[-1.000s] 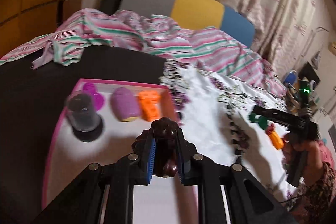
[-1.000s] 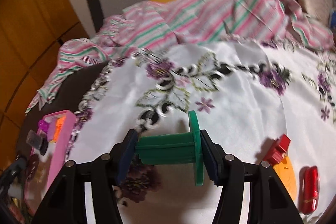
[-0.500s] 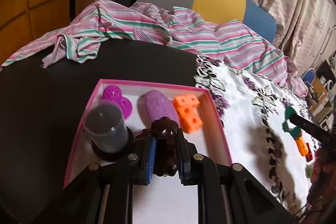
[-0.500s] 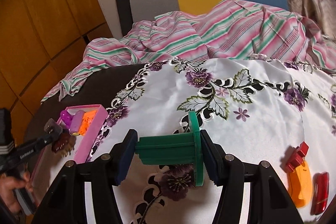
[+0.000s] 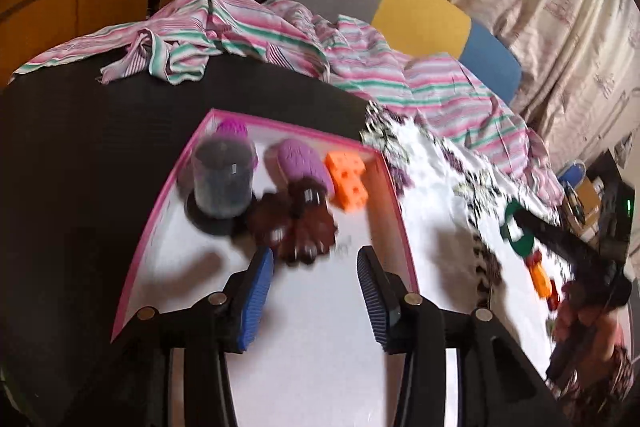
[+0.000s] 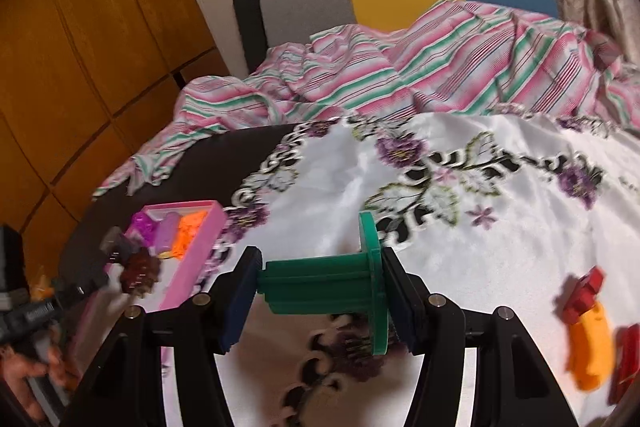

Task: Organize rigid objects
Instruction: 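Lower the brown knob into the tray and open the left gripper, then lower the green spool into the tray and open the right gripper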

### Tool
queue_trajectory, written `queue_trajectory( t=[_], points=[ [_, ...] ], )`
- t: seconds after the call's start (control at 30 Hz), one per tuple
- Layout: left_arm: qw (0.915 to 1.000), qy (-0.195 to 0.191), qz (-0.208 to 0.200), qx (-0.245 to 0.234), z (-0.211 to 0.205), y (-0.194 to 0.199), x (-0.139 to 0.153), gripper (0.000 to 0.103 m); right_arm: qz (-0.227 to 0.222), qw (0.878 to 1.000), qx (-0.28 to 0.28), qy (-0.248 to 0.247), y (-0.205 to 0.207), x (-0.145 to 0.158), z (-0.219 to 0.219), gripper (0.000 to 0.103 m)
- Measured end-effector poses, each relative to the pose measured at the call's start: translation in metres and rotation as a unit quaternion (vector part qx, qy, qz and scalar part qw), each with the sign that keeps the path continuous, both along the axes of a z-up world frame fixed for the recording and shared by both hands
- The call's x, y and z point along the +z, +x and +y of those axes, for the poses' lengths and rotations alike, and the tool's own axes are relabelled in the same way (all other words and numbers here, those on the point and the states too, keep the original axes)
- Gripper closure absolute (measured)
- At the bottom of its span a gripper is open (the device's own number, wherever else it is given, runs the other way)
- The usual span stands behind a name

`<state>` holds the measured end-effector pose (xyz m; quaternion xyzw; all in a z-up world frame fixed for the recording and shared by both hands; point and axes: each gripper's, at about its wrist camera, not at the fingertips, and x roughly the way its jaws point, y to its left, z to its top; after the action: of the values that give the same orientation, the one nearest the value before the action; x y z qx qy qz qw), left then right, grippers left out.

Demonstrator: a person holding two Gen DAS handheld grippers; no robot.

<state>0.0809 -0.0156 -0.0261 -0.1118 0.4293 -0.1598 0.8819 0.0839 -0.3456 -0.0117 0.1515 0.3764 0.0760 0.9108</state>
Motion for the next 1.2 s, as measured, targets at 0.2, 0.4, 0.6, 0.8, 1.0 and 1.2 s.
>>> queue_trajectory(
  t=[0.2,0.4,0.6,0.8,1.0,1.2],
  points=[
    [0.9994,0.005,0.002,-0.033,0.000,-0.027,-0.005,0.059,-0.006,0.999,0.041,0.008,-0.007,0.002,0.035,0.043],
    [0.9991,-0.006,0.007,-0.042,0.006,-0.038,-0.007,0.059,0.001,0.997,0.073,0.000,-0.016,0.000,0.071,0.043],
    [0.9986,-0.003,-0.001,-0.054,0.007,-0.046,-0.004,0.059,0.004,0.994,0.108,0.007,-0.013,0.006,0.106,0.043],
    [0.9983,0.002,-0.007,-0.058,0.011,-0.056,-0.003,0.059,0.007,0.987,0.155,-0.033,0.003,0.014,0.155,0.043],
    [0.9991,-0.008,-0.001,-0.042,0.027,-0.058,-0.005,0.059,0.031,0.989,0.148,-0.002,0.024,0.012,0.186,0.043],
    [0.9994,-0.013,-0.003,-0.033,0.039,-0.063,-0.004,0.059,0.060,0.992,0.112,0.004,0.041,-0.006,0.192,0.043]
  ],
)
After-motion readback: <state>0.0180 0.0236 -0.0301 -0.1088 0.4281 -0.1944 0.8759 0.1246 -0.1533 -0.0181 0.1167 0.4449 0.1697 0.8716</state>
